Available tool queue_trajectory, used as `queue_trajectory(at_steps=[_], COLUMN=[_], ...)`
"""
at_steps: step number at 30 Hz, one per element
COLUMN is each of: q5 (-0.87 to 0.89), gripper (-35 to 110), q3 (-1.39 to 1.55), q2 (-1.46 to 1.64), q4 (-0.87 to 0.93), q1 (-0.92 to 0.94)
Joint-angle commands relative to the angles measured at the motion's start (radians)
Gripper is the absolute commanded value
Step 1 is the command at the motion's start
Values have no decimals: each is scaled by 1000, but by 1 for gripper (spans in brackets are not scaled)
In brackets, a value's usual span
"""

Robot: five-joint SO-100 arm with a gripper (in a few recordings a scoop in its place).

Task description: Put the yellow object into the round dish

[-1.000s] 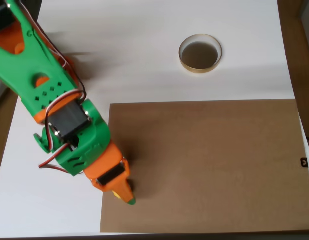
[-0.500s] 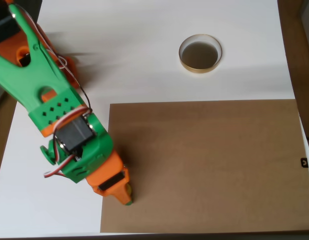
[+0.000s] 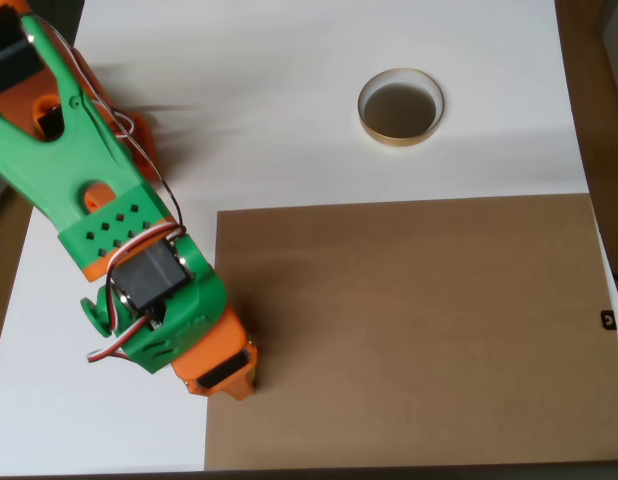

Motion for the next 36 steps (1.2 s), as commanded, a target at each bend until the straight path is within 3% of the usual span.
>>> queue_trajectory(at_steps=[1, 9, 19, 36], q5=[6, -25, -35, -44], gripper=[0, 0, 0, 0], q3=[-34, -143, -183, -442], q2=[21, 158, 354, -9], q4=[17, 123, 202, 259], q1=[8, -66, -476, -983])
